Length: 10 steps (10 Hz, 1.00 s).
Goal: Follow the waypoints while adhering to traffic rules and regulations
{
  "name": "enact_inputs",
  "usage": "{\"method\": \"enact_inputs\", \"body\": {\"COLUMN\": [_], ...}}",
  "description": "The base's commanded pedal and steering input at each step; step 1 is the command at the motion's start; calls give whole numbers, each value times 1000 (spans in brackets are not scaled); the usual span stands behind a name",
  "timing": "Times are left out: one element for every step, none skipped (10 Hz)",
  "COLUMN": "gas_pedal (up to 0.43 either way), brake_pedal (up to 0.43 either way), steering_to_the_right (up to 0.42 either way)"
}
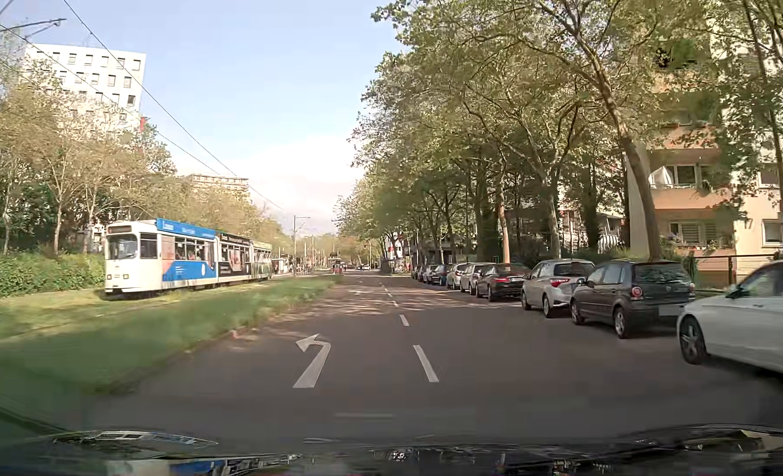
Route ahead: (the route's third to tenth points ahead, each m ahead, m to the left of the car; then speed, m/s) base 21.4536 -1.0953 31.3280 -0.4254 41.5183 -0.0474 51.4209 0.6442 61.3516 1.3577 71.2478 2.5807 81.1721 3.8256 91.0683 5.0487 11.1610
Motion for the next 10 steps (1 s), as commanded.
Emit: {"method": "enact_inputs", "body": {"gas_pedal": [79,79,79,79,79,79,87,87,87,87], "brake_pedal": [0,0,0,0,0,0,0,0,0,0], "steering_to_the_right": [16,16,12,11,11,10,6,2,-1,-2]}}
